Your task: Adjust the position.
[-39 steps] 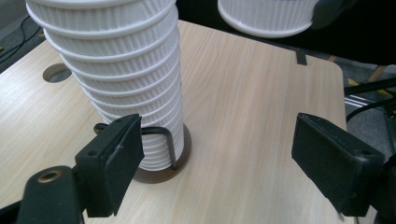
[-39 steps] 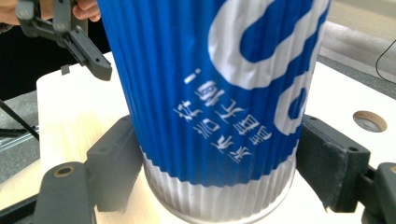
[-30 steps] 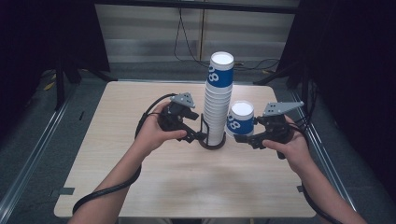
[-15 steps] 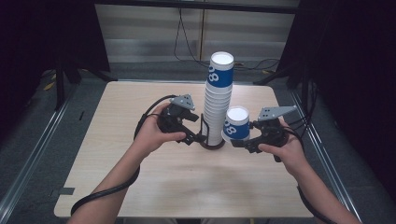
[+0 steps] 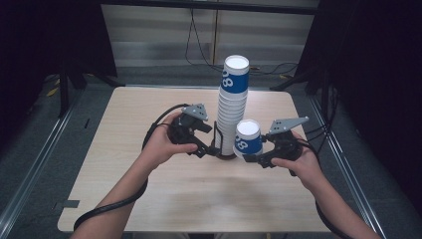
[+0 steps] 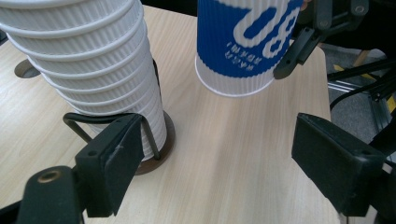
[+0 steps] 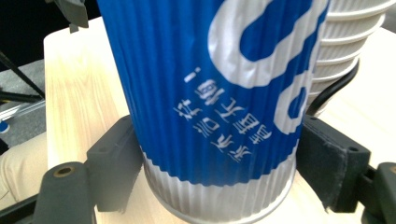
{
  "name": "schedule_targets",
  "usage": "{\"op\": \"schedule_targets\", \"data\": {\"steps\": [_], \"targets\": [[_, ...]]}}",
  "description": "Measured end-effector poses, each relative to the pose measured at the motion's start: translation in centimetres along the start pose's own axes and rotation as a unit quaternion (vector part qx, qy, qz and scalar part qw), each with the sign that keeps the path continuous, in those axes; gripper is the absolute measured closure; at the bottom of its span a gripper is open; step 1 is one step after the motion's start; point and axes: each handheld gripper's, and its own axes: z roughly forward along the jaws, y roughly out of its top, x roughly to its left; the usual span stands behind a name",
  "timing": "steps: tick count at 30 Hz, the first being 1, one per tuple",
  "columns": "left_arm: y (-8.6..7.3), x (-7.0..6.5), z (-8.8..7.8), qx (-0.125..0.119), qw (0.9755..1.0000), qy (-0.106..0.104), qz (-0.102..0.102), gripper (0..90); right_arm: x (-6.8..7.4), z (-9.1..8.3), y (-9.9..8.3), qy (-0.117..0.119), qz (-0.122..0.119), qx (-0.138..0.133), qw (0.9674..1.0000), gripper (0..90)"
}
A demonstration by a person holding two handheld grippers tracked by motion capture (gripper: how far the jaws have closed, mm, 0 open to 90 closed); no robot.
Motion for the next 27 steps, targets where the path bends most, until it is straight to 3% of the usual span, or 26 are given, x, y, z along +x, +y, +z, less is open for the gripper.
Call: {"op": "schedule_targets", "data": {"steps": [19, 27], "targets": [[-0.1, -0.4, 0.3, 0.007, 0.9999, -0.012, 0.003, 16.5, 0.8, 1.6, -0.5, 0.017, -0.018, 0.025, 0.9994, 20.8], [0.6, -0.8, 0.1, 0.007, 0.9998, -0.019, 0.008, 16.4, 1.0, 1.9, -0.7, 0.018, -0.021, 0.038, 0.9989, 20.8]]}}
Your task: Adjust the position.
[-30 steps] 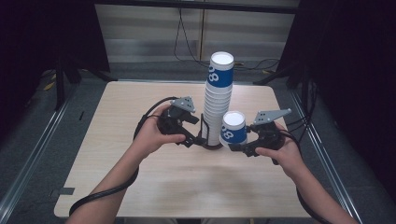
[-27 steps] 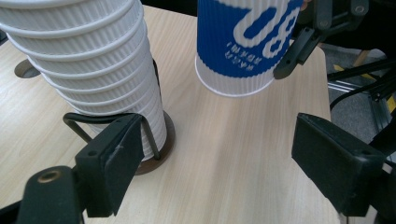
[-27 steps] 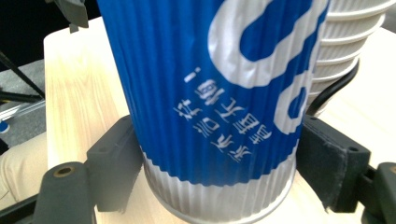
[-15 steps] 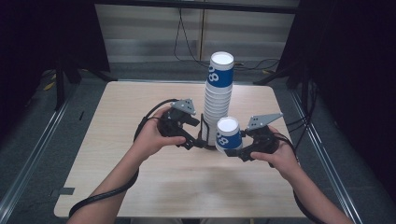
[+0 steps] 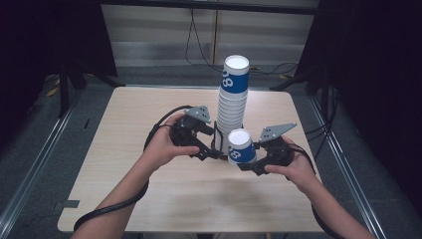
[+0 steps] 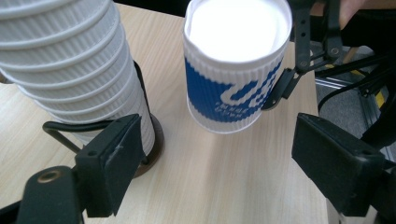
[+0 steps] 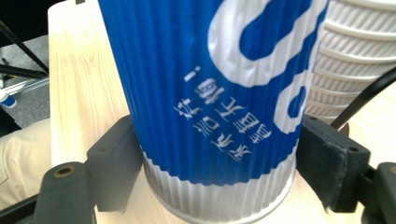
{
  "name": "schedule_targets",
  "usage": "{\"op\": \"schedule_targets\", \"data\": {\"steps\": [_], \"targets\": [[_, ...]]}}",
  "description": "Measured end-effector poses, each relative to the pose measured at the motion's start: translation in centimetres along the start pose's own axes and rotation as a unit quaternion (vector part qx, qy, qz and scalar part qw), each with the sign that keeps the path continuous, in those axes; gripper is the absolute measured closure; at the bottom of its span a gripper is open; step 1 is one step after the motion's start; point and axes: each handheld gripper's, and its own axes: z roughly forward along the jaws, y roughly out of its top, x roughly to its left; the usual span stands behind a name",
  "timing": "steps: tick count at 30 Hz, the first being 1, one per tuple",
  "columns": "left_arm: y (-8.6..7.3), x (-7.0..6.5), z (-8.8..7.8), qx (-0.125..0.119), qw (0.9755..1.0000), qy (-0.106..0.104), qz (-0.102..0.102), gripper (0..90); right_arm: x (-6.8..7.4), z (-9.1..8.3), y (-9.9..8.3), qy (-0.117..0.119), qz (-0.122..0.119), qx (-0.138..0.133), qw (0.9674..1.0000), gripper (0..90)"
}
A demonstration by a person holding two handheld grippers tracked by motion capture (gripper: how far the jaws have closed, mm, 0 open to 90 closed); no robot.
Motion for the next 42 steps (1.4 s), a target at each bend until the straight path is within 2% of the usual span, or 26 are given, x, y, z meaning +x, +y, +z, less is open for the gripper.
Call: {"op": "schedule_targets", "data": {"steps": [3, 7, 17, 20, 32, 39, 42], "targets": [[0.2, -0.2, 0.1, 0.000, 1.0000, -0.004, 0.008, 16.4, 0.1, 0.4, -0.1, 0.002, -0.003, 0.009, 1.0000, 20.8], [0.0, -0.3, 0.3, 0.001, 1.0000, -0.002, 0.004, 16.2, 0.1, 0.7, -0.1, 0.002, -0.007, 0.017, 0.9998, 20.8], [0.3, -0.3, 0.3, 0.001, 1.0000, -0.005, 0.008, 16.1, 0.3, 1.1, 0.1, 0.005, -0.017, 0.028, 0.9995, 20.9], [0.5, -0.3, 0.3, 0.010, 0.9999, -0.004, 0.012, 16.1, 0.4, 1.3, 0.1, 0.007, -0.022, 0.036, 0.9991, 20.9], [0.3, -0.2, 1.0, 0.007, 0.9999, -0.014, 0.001, 16.0, 0.8, 1.7, 0.5, 0.016, -0.031, 0.046, 0.9983, 20.9], [0.4, -0.3, 1.2, 0.015, 0.9996, -0.020, 0.011, 16.0, 0.9, 2.0, 0.5, 0.023, -0.036, 0.056, 0.9975, 20.9], [0.2, -0.4, 1.3, 0.018, 0.9997, -0.016, 0.005, 16.0, 1.0, 2.1, 0.6, 0.025, -0.043, 0.061, 0.9969, 20.9]]}}
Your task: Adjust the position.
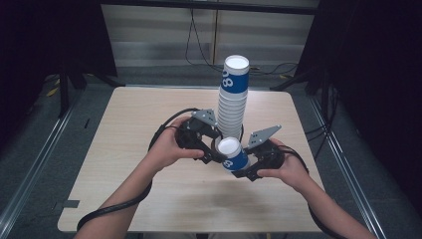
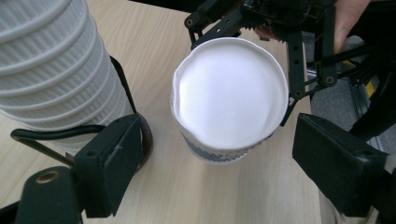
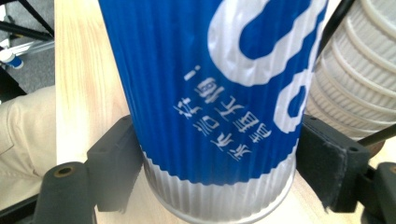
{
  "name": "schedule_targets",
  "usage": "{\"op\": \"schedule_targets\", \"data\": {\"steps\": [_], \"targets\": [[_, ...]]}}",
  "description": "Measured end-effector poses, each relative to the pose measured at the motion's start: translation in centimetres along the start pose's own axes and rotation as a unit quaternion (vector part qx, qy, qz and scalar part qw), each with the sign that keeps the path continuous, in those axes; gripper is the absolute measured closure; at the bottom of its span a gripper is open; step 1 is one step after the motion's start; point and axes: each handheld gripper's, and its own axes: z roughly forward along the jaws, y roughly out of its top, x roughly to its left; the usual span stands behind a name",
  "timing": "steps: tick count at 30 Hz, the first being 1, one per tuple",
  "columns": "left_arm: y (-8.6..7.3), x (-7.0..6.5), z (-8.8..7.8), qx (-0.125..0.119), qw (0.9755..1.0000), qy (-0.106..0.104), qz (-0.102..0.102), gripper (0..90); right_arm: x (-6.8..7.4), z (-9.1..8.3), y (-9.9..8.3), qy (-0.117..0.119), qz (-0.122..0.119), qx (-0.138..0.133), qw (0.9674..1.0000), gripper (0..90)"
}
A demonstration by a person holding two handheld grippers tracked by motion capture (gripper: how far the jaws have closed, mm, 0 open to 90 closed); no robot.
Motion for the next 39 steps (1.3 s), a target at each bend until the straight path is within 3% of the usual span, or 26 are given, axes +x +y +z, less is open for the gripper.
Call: {"op": "schedule_targets", "data": {"steps": [5, 14, 32, 39], "targets": [[-0.2, -0.1, 0.1, 0.001, 1.0000, -0.002, 0.007, 16.0, 0.1, 0.2, 0.3, 0.005, -0.013, 0.016, 0.9998, 20.9], [-0.3, -0.2, 0.3, -0.002, 1.0000, -0.005, 0.001, 16.0, 0.1, 0.3, 0.5, 0.011, -0.020, 0.028, 0.9993, 20.9], [-0.3, -0.4, 0.7, 0.033, 0.9993, -0.011, 0.014, 16.5, 0.6, 1.1, 0.7, 0.020, -0.035, 0.057, 0.9976, 20.9], [-0.6, -0.4, 1.1, 0.058, 0.9981, -0.009, 0.018, 16.6, 0.5, 1.3, 1.0, 0.022, -0.039, 0.063, 0.9970, 20.9]]}}
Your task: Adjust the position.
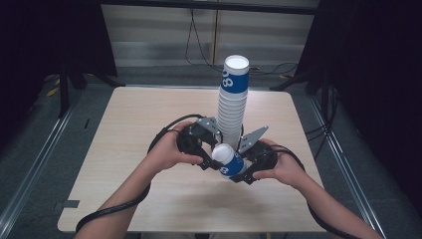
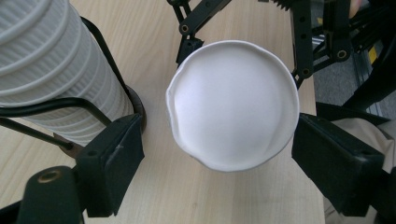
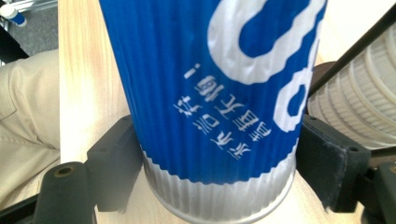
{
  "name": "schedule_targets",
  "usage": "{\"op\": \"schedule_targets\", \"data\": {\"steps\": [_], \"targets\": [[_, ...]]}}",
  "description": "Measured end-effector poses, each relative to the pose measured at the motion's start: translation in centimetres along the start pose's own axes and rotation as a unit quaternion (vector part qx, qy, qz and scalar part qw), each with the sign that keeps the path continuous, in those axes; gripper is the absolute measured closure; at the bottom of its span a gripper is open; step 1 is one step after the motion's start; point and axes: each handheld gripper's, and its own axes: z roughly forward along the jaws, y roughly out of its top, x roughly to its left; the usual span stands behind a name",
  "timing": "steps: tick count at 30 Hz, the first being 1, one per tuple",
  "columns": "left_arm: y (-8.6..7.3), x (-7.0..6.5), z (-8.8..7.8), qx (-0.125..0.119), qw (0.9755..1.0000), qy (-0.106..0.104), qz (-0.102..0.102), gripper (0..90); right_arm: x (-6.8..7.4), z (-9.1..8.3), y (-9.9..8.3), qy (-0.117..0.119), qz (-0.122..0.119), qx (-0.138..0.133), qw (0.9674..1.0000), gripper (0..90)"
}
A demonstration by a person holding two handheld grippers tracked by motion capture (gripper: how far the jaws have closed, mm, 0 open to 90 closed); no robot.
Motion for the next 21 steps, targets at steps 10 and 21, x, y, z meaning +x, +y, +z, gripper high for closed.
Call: {"op": "schedule_targets", "data": {"steps": [10, 21], "targets": [[-0.22, -0.12, 0.31, 0.013, 0.9999, -0.004, 0.002, 16.7, 0.23, 0.61, 0.26, 0.001, -0.015, 0.021, 0.9997, 20.9], [0.02, -0.08, 0.96, 0.008, 0.9998, -0.019, 0.007, 24.0, 0.31, 0.82, 0.46, 0.004, -0.023, 0.033, 0.9992, 20.8]]}}
